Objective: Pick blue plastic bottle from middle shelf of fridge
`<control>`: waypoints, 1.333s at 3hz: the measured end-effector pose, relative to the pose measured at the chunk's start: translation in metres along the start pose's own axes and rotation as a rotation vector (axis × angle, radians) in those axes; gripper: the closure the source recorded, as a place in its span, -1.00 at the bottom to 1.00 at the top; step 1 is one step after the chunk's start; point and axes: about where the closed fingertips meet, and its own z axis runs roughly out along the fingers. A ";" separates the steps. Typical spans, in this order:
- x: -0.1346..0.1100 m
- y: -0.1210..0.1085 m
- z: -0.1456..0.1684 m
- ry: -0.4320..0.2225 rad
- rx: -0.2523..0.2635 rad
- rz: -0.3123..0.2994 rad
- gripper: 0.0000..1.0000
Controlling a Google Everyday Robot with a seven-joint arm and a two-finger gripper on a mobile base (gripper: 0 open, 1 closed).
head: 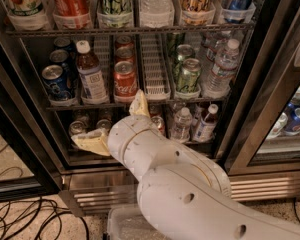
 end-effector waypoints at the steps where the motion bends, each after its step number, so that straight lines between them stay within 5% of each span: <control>1: -0.009 0.003 0.008 -0.038 0.009 -0.004 -1.00; 3: -0.044 0.004 0.055 -0.218 0.077 -0.008 -1.00; 4: -0.047 0.008 0.081 -0.284 0.122 0.055 -1.00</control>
Offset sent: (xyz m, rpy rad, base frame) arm 0.0574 0.0573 0.0339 0.1418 -0.2729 -0.0448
